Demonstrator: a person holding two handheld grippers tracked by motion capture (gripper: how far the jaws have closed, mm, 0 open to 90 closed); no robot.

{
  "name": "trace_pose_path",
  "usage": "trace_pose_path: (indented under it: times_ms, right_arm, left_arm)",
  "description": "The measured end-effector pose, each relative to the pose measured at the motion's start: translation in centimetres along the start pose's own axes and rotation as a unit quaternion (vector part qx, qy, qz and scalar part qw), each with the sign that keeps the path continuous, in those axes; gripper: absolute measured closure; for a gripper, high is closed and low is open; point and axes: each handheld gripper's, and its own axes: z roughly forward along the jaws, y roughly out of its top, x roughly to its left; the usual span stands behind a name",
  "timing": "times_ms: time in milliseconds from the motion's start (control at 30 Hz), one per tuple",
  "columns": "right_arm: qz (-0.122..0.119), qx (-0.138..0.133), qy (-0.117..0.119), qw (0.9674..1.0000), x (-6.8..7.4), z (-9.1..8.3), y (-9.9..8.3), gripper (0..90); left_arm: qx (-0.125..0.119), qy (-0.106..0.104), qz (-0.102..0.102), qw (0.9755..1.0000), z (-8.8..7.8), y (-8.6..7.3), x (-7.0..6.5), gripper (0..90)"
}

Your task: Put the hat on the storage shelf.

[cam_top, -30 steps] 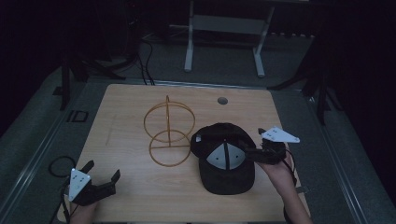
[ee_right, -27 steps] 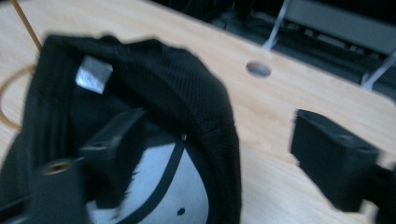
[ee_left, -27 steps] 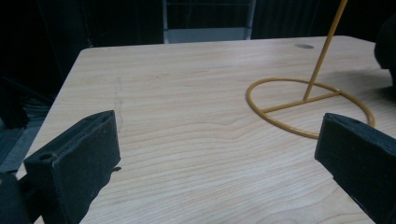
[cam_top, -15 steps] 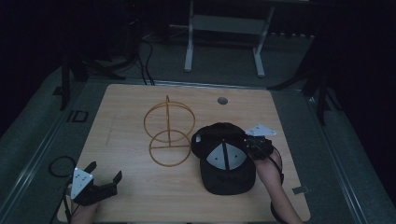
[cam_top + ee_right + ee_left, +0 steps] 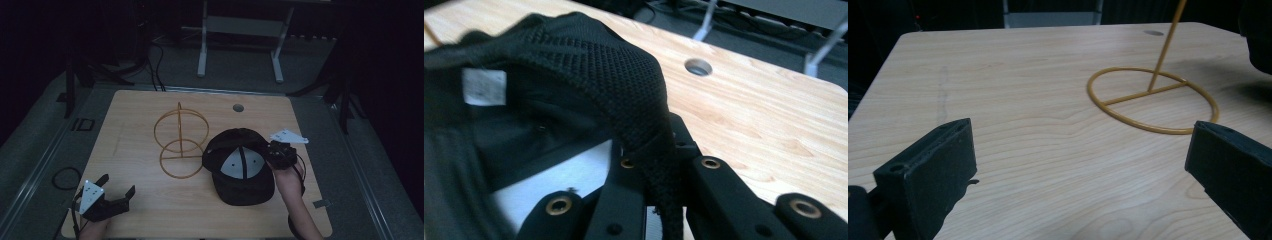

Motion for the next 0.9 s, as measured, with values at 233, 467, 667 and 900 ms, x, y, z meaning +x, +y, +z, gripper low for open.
trace_pose_path:
  times_ms: [233, 467, 667, 900]
  right_arm:
    - [-0.006, -0.040, -0.003, 0.9992, 0.5, -2.6, 1.4, 88.4]
    - [-0.017, -0.062, -0.013, 0.9978, 0.6, -4.6, 2.4, 88.4]
    - [-0.026, -0.077, -0.020, 0.9965, 0.7, -6.2, 2.8, 88.4]
    - [-0.030, -0.089, -0.002, 0.9956, 1.3, -7.2, 2.8, 88.4]
  left_arm:
    - [-0.004, -0.034, 0.007, 0.9994, 0.2, 0.8, -2.0, 0.5]
    - [-0.006, -0.085, 0.008, 0.9963, 0.2, 2.2, -5.4, 0.5]
    - [0.007, -0.121, 0.019, 0.9924, 0.9, 3.1, -8.5, 0.5]
    - [0.008, -0.156, 0.024, 0.9875, 2.0, 4.3, -10.6, 0.5]
